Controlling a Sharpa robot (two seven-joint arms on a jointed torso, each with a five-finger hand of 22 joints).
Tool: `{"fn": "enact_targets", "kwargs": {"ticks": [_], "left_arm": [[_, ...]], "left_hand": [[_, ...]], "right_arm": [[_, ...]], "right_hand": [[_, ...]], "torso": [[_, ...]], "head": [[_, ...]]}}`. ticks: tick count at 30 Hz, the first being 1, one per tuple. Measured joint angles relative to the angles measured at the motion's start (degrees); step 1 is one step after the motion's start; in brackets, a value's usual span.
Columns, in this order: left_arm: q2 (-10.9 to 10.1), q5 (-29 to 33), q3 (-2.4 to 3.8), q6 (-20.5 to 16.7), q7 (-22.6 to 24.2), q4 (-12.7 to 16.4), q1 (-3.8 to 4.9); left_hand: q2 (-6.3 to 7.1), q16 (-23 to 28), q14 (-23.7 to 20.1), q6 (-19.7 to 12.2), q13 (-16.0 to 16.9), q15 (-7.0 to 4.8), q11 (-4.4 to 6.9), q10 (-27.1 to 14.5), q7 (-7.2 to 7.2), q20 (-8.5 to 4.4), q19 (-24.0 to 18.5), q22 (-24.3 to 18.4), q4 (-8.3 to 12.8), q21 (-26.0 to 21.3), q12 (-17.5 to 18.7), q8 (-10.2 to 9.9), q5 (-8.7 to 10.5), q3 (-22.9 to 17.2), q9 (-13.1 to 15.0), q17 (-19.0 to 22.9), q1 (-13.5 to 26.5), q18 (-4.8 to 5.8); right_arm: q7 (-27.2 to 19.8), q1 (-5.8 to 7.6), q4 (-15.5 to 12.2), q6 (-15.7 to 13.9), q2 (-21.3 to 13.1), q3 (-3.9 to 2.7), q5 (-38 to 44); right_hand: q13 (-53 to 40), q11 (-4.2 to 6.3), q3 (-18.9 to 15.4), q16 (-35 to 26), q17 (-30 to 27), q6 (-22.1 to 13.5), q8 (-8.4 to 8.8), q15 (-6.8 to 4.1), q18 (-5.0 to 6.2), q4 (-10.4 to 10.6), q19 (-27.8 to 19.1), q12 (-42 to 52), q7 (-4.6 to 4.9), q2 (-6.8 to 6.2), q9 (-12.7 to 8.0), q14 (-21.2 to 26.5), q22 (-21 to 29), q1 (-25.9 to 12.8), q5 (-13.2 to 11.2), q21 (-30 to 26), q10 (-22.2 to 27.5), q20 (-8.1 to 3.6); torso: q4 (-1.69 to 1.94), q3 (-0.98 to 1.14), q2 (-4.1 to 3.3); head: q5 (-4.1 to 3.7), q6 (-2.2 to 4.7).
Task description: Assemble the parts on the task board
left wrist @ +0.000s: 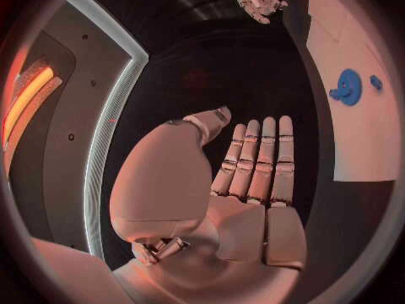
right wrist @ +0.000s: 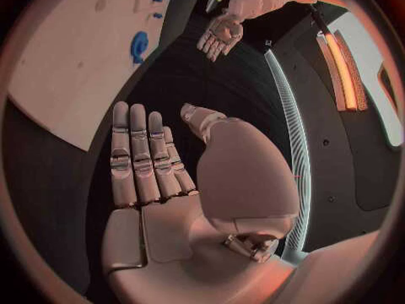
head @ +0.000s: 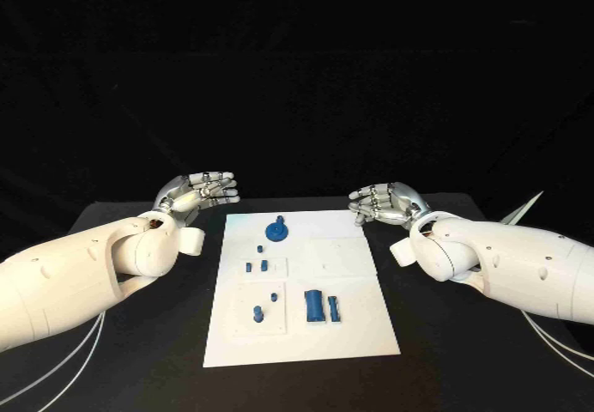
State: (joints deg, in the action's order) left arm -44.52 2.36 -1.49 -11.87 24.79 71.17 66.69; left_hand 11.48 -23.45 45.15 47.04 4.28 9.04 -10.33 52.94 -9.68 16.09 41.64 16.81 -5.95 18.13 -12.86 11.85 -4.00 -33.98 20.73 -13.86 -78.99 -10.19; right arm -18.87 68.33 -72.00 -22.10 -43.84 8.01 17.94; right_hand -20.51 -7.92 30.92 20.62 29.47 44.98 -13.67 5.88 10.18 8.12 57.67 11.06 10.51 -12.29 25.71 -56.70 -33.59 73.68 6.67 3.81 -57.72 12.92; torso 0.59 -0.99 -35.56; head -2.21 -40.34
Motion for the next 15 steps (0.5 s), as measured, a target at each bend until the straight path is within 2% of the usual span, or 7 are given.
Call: {"fn": "enact_targets", "kwargs": {"ticks": [4, 7, 8, 10, 12, 13, 15], "left_arm": [[2.17, 1.28, 0.02, -0.92, 1.67, -3.61, -0.16], [3.41, 1.75, 0.04, -1.18, 2.36, -5.52, -0.38], [3.60, 1.79, 0.04, -1.22, 2.42, -5.79, -0.43], [3.45, 1.78, 0.01, -1.30, 2.35, -5.62, -0.44], [3.25, 1.73, 0.01, -1.69, 2.33, -5.29, -0.46], [3.15, 1.68, 0.03, -2.17, 2.33, -4.91, -0.55], [2.99, 1.57, 0.08, -3.31, 2.36, -3.99, -0.85]], "left_hand": [[-0.01, 5.67, -1.36, -0.78, -0.01, -0.22, 0.03, -0.02, 0.16, 0.30, -0.29, -4.25, -1.55, -5.95, 4.14, -0.01, 0.00, 1.58, -1.43, 1.19, -0.01, 0.00], [-0.03, 8.74, -3.08, -0.79, -0.04, -0.30, 0.81, -0.83, 0.15, 0.30, -0.29, -6.22, -1.54, -8.89, 6.48, -0.76, 0.00, 1.59, -2.20, 1.99, -0.03, 0.02], [-0.60, 10.05, -4.18, -2.56, -0.29, -1.22, 1.73, -2.62, 0.56, -0.99, -1.60, -7.66, -0.06, -10.08, 7.22, -1.59, 0.01, 3.13, -3.80, 2.98, 0.54, 1.01], [-4.57, 13.51, -14.07, -13.26, -1.26, -3.06, 3.66, -14.46, 3.02, -4.80, -11.03, -9.96, 1.37, -12.15, 8.63, -4.26, 0.05, 12.88, -8.54, 5.95, 6.46, 3.55], [-6.36, 16.13, -22.44, -22.51, -1.90, -4.64, 5.24, -24.55, 4.78, -8.00, -19.42, -11.47, 2.57, -13.68, 9.71, -6.25, 0.95, 18.33, -11.77, 7.99, 12.24, 3.99], [-7.27, 17.23, -25.98, -26.34, -2.24, -5.30, 5.87, -28.89, 5.44, -9.22, -23.03, -12.56, 3.12, -14.29, 10.00, -7.06, 1.45, 20.64, -13.01, 8.78, 15.05, 6.26], [-8.58, 18.83, -31.33, -31.90, -2.58, -6.31, 6.89, -35.22, 6.46, -10.99, -28.10, -13.40, 3.94, -15.16, 10.29, -8.29, 1.72, 23.93, -15.05, 10.05, 19.97, 6.29]], "right_arm": [[-2.40, 0.10, 6.33, 1.55, 2.54, -0.40, -3.36], [-3.42, 0.13, 9.38, 2.39, 3.76, -0.59, -4.81], [-3.50, 0.14, 9.70, 2.45, 3.92, -0.61, -4.95], [-3.45, 0.13, 9.40, 2.31, 3.81, -0.61, -4.95], [-3.44, -0.01, 8.98, 1.94, 3.65, -0.76, -5.05], [-3.48, -0.17, 8.50, 1.51, 3.54, -0.95, -5.27], [-3.73, -0.56, 7.31, 0.52, 3.30, -1.28, -5.77]], "right_hand": [[5.85, -1.21, 0.10, -5.95, -3.61, 0.48, 1.57, 1.97, 0.00, -0.15, -3.54, -3.33, 0.00, 0.00, -1.37, 2.05, 7.21, 0.00, 0.00, 0.00, 0.01, 1.34], [11.01, -1.60, 0.54, -9.17, -6.87, 1.38, 2.51, 2.01, 0.00, -1.13, -4.00, -5.26, -0.07, 0.01, -2.83, 2.02, 13.95, -0.01, 0.00, 0.00, -0.40, 1.60], [11.69, -1.59, 0.28, -9.83, -7.54, 1.47, 3.14, 1.85, -0.03, -1.39, -4.35, -5.56, 0.01, 0.04, -3.42, 2.21, 14.94, -0.03, 0.00, 0.00, -0.39, 1.26], [14.43, 1.07, -7.20, -12.98, -14.84, -9.15, 6.23, -0.64, -3.28, -3.76, -16.72, -7.26, -3.17, 5.62, -10.86, 15.68, 21.20, -5.65, -0.80, -0.06, 7.07, -2.80], [16.03, 2.82, -13.14, -15.06, -18.80, -19.03, 8.24, -2.07, -4.59, -4.72, -27.45, -8.24, -5.22, 6.95, -14.92, 27.05, 24.52, -11.58, -2.35, -1.62, 20.03, -5.61], [16.56, 3.55, -15.46, -15.82, -20.31, -22.96, 8.95, -2.59, -4.58, -5.20, -31.79, -8.41, -5.92, 7.85, -16.40, 31.45, 25.81, -13.87, -2.92, -1.78, 25.36, -6.62], [17.56, 4.65, -19.24, -17.09, -22.77, -29.26, 10.04, -3.46, -5.88, -5.88, -38.86, -9.10, -7.17, 9.20, -18.92, 38.56, 27.90, -18.56, -3.88, -2.05, 34.05, -8.23]], "torso": [[0.10, 0.04, 0.58], [0.24, 0.16, 0.86], [0.25, 0.19, 0.94], [0.25, 0.19, 0.94], [0.24, 0.22, 1.01], [0.21, 0.23, 1.08], [0.13, 0.29, 1.40]], "head": [[0.21, 1.31], [0.41, 2.07], [0.47, 2.22], [0.48, 2.22], [0.49, 2.28], [0.56, 2.41], [0.79, 2.89]]}}
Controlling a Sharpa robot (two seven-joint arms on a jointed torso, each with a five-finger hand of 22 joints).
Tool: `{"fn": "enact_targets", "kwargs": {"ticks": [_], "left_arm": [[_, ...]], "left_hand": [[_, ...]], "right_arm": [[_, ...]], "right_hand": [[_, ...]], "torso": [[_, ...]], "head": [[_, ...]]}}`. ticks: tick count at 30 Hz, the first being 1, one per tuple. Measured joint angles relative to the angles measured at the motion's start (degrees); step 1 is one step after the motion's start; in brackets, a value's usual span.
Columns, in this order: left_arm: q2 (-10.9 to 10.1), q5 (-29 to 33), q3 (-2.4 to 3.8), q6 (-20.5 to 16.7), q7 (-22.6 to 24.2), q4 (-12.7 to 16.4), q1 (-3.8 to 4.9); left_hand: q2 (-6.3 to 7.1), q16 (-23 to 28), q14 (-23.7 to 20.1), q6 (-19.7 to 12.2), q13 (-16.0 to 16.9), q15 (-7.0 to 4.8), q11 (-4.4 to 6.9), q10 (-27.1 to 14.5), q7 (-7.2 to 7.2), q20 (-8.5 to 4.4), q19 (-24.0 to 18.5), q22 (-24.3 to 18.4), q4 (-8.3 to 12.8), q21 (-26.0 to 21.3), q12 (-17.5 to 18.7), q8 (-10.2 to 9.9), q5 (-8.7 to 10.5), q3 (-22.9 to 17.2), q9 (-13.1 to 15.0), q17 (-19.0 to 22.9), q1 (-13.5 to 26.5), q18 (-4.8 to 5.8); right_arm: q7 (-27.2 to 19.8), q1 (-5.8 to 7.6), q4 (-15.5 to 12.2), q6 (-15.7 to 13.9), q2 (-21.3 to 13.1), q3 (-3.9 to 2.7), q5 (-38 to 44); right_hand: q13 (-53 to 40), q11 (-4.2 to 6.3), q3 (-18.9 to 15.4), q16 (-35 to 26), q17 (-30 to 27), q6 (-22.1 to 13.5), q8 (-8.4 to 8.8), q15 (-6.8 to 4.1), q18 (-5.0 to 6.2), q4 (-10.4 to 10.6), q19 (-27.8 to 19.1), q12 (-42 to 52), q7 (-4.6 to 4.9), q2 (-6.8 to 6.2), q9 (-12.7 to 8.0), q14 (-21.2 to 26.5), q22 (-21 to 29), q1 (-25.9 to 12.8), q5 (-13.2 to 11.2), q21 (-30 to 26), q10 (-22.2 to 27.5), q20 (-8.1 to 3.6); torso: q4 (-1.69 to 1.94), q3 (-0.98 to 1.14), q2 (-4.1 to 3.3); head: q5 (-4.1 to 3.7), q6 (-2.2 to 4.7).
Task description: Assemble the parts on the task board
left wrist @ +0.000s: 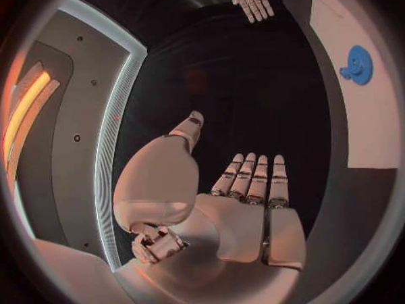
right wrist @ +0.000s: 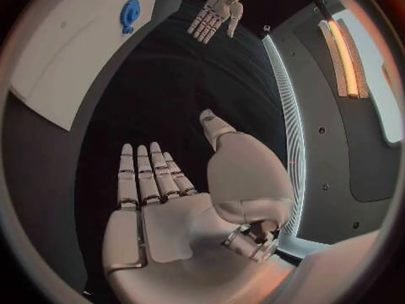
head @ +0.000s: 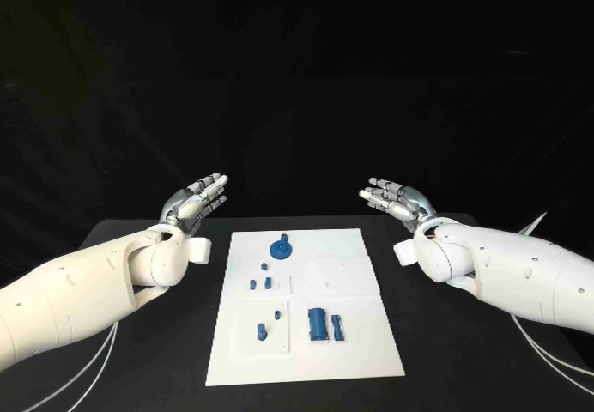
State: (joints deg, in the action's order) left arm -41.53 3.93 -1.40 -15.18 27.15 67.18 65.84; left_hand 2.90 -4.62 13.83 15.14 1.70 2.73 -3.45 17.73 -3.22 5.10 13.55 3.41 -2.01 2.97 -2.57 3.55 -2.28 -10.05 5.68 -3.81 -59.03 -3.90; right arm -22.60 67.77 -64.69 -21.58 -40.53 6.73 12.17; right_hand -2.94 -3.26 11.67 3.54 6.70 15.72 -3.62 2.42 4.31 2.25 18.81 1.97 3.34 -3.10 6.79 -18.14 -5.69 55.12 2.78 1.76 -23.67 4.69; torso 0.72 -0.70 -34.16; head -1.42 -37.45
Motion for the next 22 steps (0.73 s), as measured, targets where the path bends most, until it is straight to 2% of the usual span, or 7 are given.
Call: {"fn": "enact_targets", "kwargs": {"ticks": [2, 3, 4, 8, 9, 15, 22], "left_arm": [[-0.21, -0.23, 0.04, -1.88, 0.10, 1.61, -0.49], [-0.30, -0.35, 0.09, -2.84, 0.17, 2.43, -0.71], [-0.33, -0.39, 0.12, -3.22, 0.21, 2.75, -0.79], [-1.06, -1.18, 0.57, -9.48, 0.76, 7.75, -1.86], [-1.26, -1.39, 0.64, -11.05, 0.88, 9.02, -2.18], [-2.32, -2.70, 1.01, -21.12, 1.72, 16.95, -4.32], [-3.07, -3.62, 1.30, -27.69, 2.32, 21.86, -5.53]], "left_hand": [[-0.92, 1.14, -3.85, -4.09, -0.24, -0.66, 0.84, -4.77, 0.77, -1.34, -3.71, -0.77, 0.75, -0.65, 0.82, -0.81, 0.67, 2.36, -1.46, 0.85, 6.20, 0.02], [-1.28, 1.24, -5.33, -5.65, -0.31, -0.97, 1.15, -6.70, 1.08, -1.81, -5.12, -1.02, 1.00, -0.94, 0.89, -0.81, 0.67, 2.63, -1.77, 1.25, 13.84, 0.03], [-1.45, 1.59, -6.24, -6.60, -0.51, -1.15, 1.31, -7.75, 1.21, -2.12, -5.99, -1.07, 0.99, -1.10, 1.12, -0.94, 0.67, 2.62, -2.14, 1.46, 18.77, 0.04], [-2.29, 2.76, -9.24, -10.15, -0.71, -2.00, 2.21, -10.99, 2.19, -3.30, -9.38, -1.92, 1.69, -1.56, 1.15, -1.59, 1.31, 6.32, -3.36, 2.10, 37.42, 0.11], [-2.47, 2.79, -9.76, -10.80, -0.76, -1.96, 2.69, -11.53, 2.15, -3.35, -9.37, -2.27, 1.69, -1.86, 1.39, -1.59, 1.31, 6.33, -3.66, 2.32, 40.86, 2.51], [-2.94, 3.24, -11.92, -13.25, -0.90, -2.20, 2.94, -14.14, 2.70, -4.19, -10.61, -2.38, 1.70, -1.99, 1.80, -2.46, 1.33, 6.34, -4.63, 2.82, 52.04, 2.62], [-3.25, 3.88, -12.83, -13.54, -1.01, -2.52, 3.25, -16.50, 2.93, -4.77, -12.46, -2.63, 2.63, -2.00, 1.80, -2.46, 1.34, 7.28, -4.92, 3.19, 57.40, 2.64]], "right_arm": [[-0.48, -0.70, -2.07, -1.72, -0.36, -0.56, -0.91], [-0.76, -1.03, -3.15, -2.62, -0.52, -0.87, -1.39], [-0.86, -1.15, -3.54, -2.96, -0.59, -0.99, -1.57], [-2.56, -2.97, -9.91, -8.53, -1.65, -2.92, -4.58], [-3.00, -3.47, -11.56, -9.96, -1.92, -3.35, -5.34], [-5.41, -6.19, -20.34, -17.81, -3.28, -5.53, -9.59], [-6.83, -7.51, -24.87, -22.11, -4.07, -6.65, -11.95]], "right_hand": [[0.59, 0.75, -2.57, -0.81, -1.74, -4.34, 0.68, -0.63, -0.03, -0.42, -4.92, 0.00, -0.91, 0.78, -1.74, 5.00, 1.46, -13.10, -0.48, 0.00, 6.18, -1.18], [0.98, 1.05, -3.49, -0.99, -2.48, -6.13, 1.10, -0.89, -0.85, -0.62, -6.95, -0.51, -1.20, 1.14, -2.49, 7.05, 2.05, -19.66, -0.51, 0.00, 8.72, -1.68], [1.01, 1.25, -4.11, -0.99, -2.70, -7.01, 1.11, -0.99, -1.35, -0.67, -8.04, -0.65, -1.33, 1.38, -2.88, 8.10, 2.42, -22.91, -0.52, 0.00, 10.04, -1.94], [1.76, 2.07, -6.64, -1.66, -4.36, -11.11, 2.23, -1.61, -1.80, -1.25, -12.94, -0.65, -2.17, 2.34, -4.59, 12.97, 3.87, -38.02, -1.63, -0.01, 16.30, -3.12], [1.81, 2.24, -6.86, -2.26, -4.76, -11.72, 2.22, -1.81, -1.85, -1.46, -13.66, -0.89, -2.33, 2.43, -4.82, 13.16, 3.97, -40.61, -1.62, -0.81, 17.37, -3.42], [2.15, 2.86, -8.14, -2.32, -5.71, -14.26, 2.23, -2.15, -2.21, -1.57, -16.01, -1.10, -2.78, 3.02, -5.80, 15.72, 4.72, -49.48, -2.03, -0.89, 20.71, -3.97], [2.53, 2.85, -9.08, -2.33, -6.23, -15.07, 2.89, -2.43, -2.21, -1.80, -17.07, -1.10, -2.98, 3.25, -6.29, 16.04, 5.19, -54.49, -2.05, -0.89, 21.63, -4.55]], "torso": [[-0.10, 0.11, 0.46], [-0.16, 0.19, 0.74], [-0.20, 0.22, 0.92], [-0.47, 0.47, 2.01], [-0.54, 0.54, 2.25], [-0.68, 0.65, 2.80], [-0.71, 0.69, 2.94]], "head": [[0.29, 0.62], [0.47, 0.98], [0.59, 1.20], [1.17, 2.42], [1.27, 2.65], [1.42, 3.03], [1.42, 3.07]]}}
